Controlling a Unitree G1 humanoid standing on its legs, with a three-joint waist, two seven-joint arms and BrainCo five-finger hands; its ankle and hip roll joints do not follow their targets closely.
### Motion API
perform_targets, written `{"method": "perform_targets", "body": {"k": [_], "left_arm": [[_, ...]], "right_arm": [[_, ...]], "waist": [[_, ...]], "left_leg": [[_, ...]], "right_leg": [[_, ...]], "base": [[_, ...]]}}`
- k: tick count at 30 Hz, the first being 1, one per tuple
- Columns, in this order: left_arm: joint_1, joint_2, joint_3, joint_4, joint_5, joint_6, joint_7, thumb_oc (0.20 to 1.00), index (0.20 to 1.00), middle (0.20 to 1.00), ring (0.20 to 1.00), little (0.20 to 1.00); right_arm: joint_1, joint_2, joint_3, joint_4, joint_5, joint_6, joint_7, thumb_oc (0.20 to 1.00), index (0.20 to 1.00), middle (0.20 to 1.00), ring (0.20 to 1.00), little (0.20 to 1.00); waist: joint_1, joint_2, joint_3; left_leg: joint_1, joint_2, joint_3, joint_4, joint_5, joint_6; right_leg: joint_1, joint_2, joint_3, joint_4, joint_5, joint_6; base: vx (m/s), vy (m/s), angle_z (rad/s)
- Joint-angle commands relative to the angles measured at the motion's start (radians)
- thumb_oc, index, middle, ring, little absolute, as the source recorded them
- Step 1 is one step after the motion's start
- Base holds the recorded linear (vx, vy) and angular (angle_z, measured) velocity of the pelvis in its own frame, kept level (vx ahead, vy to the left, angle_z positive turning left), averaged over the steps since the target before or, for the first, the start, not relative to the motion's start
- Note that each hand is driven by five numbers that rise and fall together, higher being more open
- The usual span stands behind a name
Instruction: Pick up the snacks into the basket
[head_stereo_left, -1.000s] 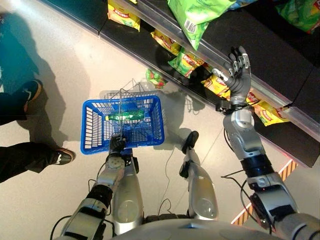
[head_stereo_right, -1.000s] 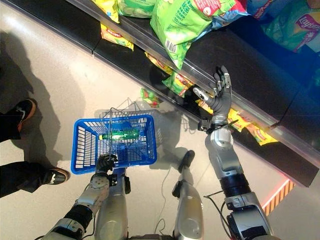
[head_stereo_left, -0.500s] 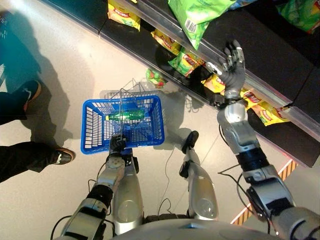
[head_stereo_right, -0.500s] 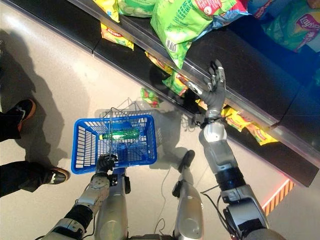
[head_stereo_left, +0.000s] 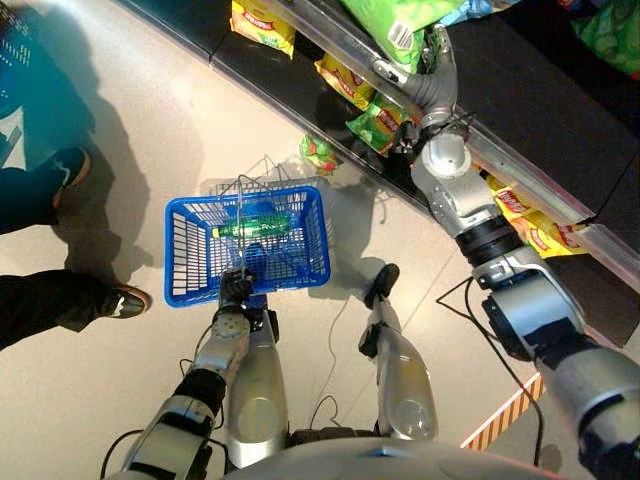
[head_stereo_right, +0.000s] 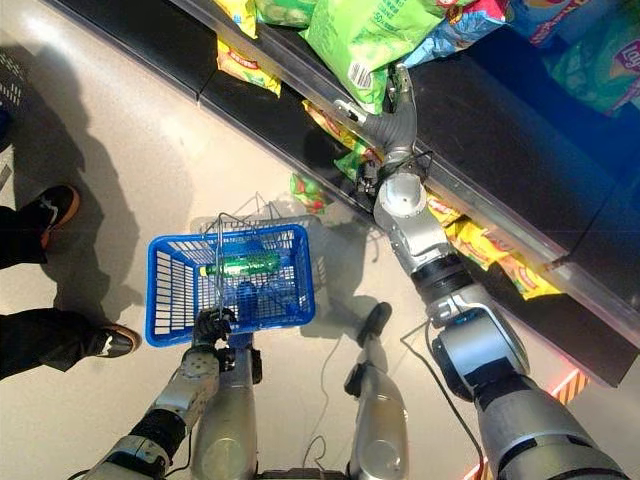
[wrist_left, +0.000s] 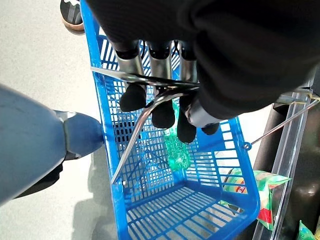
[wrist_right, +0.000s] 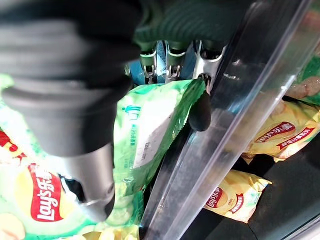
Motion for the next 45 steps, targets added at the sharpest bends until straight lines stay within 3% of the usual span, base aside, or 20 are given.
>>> {"method": "perform_targets", "body": {"k": [1, 9, 16, 17, 24, 33, 39, 45], "left_arm": [[0.06, 0.01, -0.051, -0.054, -0.032, -0.034, 0.006, 0.2, 0.2, 0.2, 0.2, 0.2], [0.057, 0.007, -0.066, -0.037, -0.044, -0.033, 0.008, 0.2, 0.2, 0.2, 0.2, 0.2], [0.054, 0.003, -0.119, -0.03, -0.06, -0.037, 0.014, 0.2, 0.2, 0.2, 0.2, 0.2], [0.044, 0.003, -0.134, -0.023, -0.055, -0.037, 0.017, 0.2, 0.2, 0.2, 0.2, 0.2], [0.011, -0.004, -0.175, -0.01, -0.038, -0.037, 0.02, 0.2, 0.2, 0.2, 0.2, 0.2], [-0.004, -0.017, -0.178, 0.006, -0.046, -0.039, 0.023, 0.2, 0.2, 0.2, 0.2, 0.2], [-0.001, -0.029, -0.148, 0.013, -0.032, -0.024, 0.029, 0.2, 0.2, 0.2, 0.2, 0.2], [0.028, -0.045, -0.101, 0.001, -0.001, -0.014, 0.029, 0.2, 0.2, 0.2, 0.2, 0.2]], "right_arm": [[-0.151, -0.01, 0.048, 0.078, 0.048, 0.027, 0.045, 1.0, 1.0, 1.0, 1.0, 1.0], [-0.189, 0.029, 0.048, 0.15, 0.065, 0.026, 0.038, 1.0, 1.0, 1.0, 1.0, 1.0], [-0.292, 0.077, 0.033, 0.338, 0.017, 0.062, -0.021, 1.0, 1.0, 1.0, 1.0, 1.0], [-0.317, 0.081, 0.029, 0.385, -0.014, 0.075, -0.037, 0.2, 0.2, 0.2, 0.2, 0.2], [-0.348, 0.091, 0.015, 0.439, -0.024, 0.083, -0.049, 0.2, 0.2, 0.2, 0.2, 0.2], [-0.292, 0.099, 0.01, 0.368, 0.006, 0.062, -0.044, 0.2, 0.2, 0.2, 0.2, 0.2], [-0.089, 0.102, -0.004, 0.104, 0.002, 0.031, -0.053, 0.2, 0.2, 0.2, 0.2, 0.2], [0.279, 0.097, -0.078, -0.144, -0.044, 0.008, -0.037, 0.2, 0.2, 0.2, 0.2, 0.2]], "waist": [[0.063, -0.012, 0.044], [0.068, -0.01, 0.044], [0.086, 0.019, 0.044], [0.091, 0.03, 0.044], [0.103, 0.062, 0.044], [0.094, 0.065, 0.044], [0.071, 0.058, 0.044], [0.04, 0.065, 0.044]], "left_leg": [[0.045, -0.061, -0.012, -0.079, 0.001, 0.06], [0.057, -0.063, -0.013, -0.084, -0.004, 0.06], [0.064, -0.071, -0.013, -0.082, -0.007, 0.063], [0.066, -0.076, -0.018, -0.081, -0.008, 0.064], [0.081, -0.092, -0.031, -0.082, -0.014, 0.069], [0.082, -0.095, -0.032, -0.084, -0.01, 0.071], [0.084, -0.093, -0.03, -0.087, -0.003, 0.071], [0.102, -0.091, -0.029, -0.099, 0.006, 0.065]], "right_leg": [[0.024, -0.024, 0.084, 0.074, -0.014, 0.084], [0.035, -0.018, 0.084, 0.071, -0.02, 0.082], [0.047, -0.021, 0.084, 0.067, -0.021, 0.083], [0.054, -0.022, 0.082, 0.067, -0.021, 0.084], [0.078, -0.033, 0.079, 0.065, -0.023, 0.088], [0.077, -0.034, 0.087, 0.064, -0.022, 0.087], [0.072, -0.034, 0.094, 0.065, -0.02, 0.085], [0.083, -0.036, 0.089, 0.067, -0.022, 0.086]], "base": [[0.0, 0.0, 0.0], [0.01, 0.0, 0.0], [0.0, 0.019, -0.01], [0.0, 0.032, -0.02], [0.0, 0.014, 0.01], [-0.01, 0.011, 0.04], [-0.01, 0.001, 0.01], [-0.01, -0.006, 0.02]]}}
